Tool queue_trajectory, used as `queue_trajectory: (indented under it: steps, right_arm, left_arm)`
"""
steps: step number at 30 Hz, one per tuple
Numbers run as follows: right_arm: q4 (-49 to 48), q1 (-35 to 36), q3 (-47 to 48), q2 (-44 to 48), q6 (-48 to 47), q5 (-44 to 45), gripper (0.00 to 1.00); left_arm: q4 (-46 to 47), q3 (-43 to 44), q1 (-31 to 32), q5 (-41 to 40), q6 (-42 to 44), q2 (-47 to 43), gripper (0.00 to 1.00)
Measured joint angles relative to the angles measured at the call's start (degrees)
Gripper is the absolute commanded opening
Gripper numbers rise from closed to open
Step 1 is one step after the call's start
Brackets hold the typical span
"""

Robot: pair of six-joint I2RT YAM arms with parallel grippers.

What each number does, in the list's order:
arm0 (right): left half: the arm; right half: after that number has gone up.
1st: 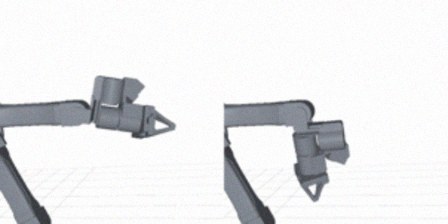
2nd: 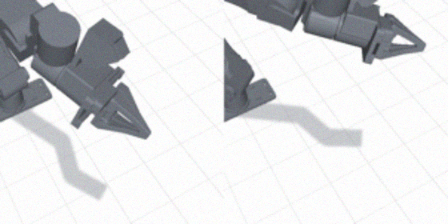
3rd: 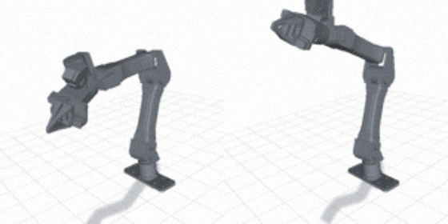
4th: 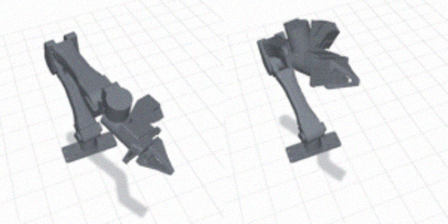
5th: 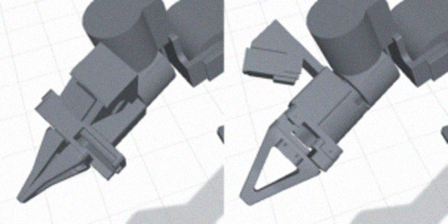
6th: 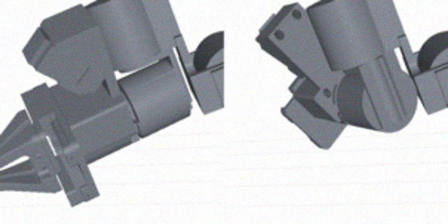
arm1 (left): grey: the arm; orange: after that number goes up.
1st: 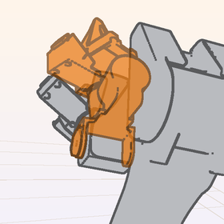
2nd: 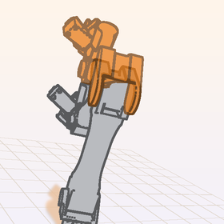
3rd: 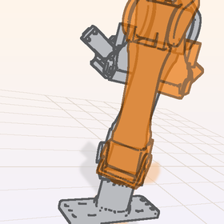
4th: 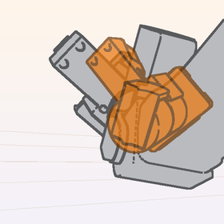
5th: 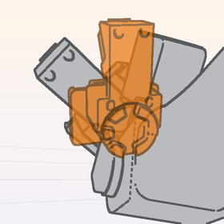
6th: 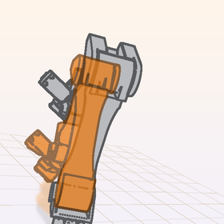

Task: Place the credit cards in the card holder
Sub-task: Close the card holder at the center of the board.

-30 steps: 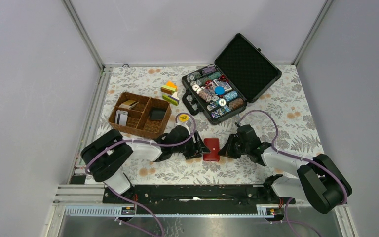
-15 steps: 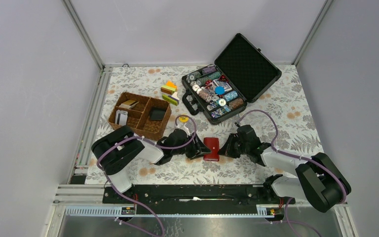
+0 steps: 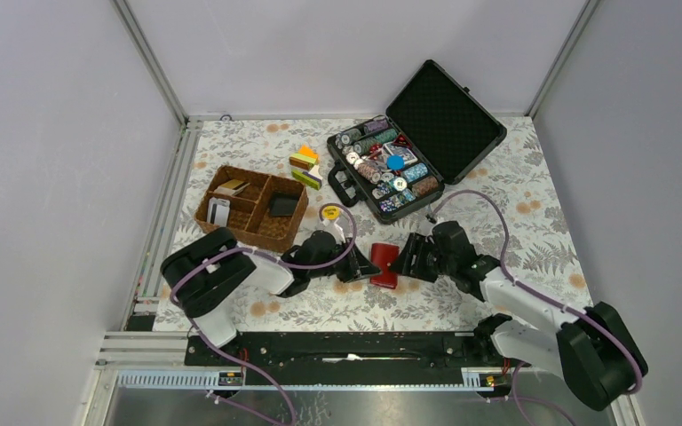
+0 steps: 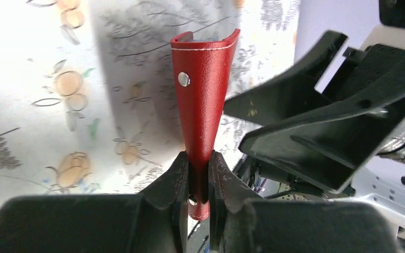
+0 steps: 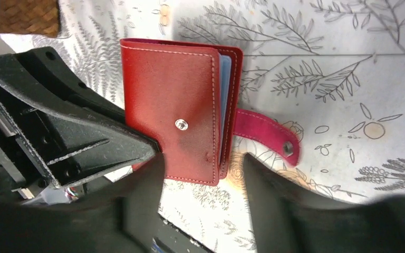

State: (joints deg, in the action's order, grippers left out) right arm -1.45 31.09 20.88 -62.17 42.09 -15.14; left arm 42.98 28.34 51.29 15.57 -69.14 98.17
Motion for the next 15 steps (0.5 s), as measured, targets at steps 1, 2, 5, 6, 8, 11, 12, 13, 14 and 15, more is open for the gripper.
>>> queue_trajectory:
  steps: [1, 2, 5, 6, 8, 11, 12, 13, 14, 15]
  right_arm:
    - [0.81, -0.02, 0.61, 0.79, -0.04, 0.26, 0.81]
    - [2.32, -0.2, 1.73, 1.84, -0.94, 0.33, 0.85]
    - [6.14, -1.53, 6.62, 4.83, -4.2, -0.94, 0.91]
    - [7.08, -2.1, 8.39, 5.31, -5.35, -1.81, 0.92]
    - [8.7, -3.17, 12.0, 5.88, -7.74, -3.76, 0.94]
    - [10.1, -4.46, 16.09, 6.84, -10.67, -8.72, 0.96]
    - [10.08, -4.92, 17.25, 7.32, -11.5, -11.02, 0.96]
    - [9.99, -5.33, 18.14, 7.8, -12.17, -13.35, 0.96]
    - [9.68, -5.64, 18.82, 8.15, -12.63, -15.82, 0.95]
    - [9.27, -5.77, 19.23, 8.35, -12.83, -17.99, 0.93]
  left_arm:
    - [-0.5, -0.02, 0.02, -0.04, 0.76, -1.18, 0.0]
    - [-0.94, -0.15, 0.02, -0.09, 1.77, -2.67, 0.0]
    - [-3.1, -1.09, 0.0, -0.2, 5.55, -10.27, 0.0]
    - [-3.89, -1.44, 0.0, -0.15, 7.02, -13.64, 0.0]
    - [-5.6, -1.75, 0.0, 0.42, 9.88, -19.91, 0.0]
    - [-10.12, -1.7, -0.09, 1.4, 14.75, -28.57, 0.0]
    - [-11.41, -1.7, -0.09, 1.97, 15.98, -30.62, 0.0]
    - [-13.2, -1.68, -0.07, 2.75, 17.38, -32.98, 0.0]
    - [-15.08, -1.66, -0.02, 3.63, 18.82, -35.36, 0.0]
    - [-16.41, -1.57, 0.0, 4.2, 19.85, -36.89, 0.0]
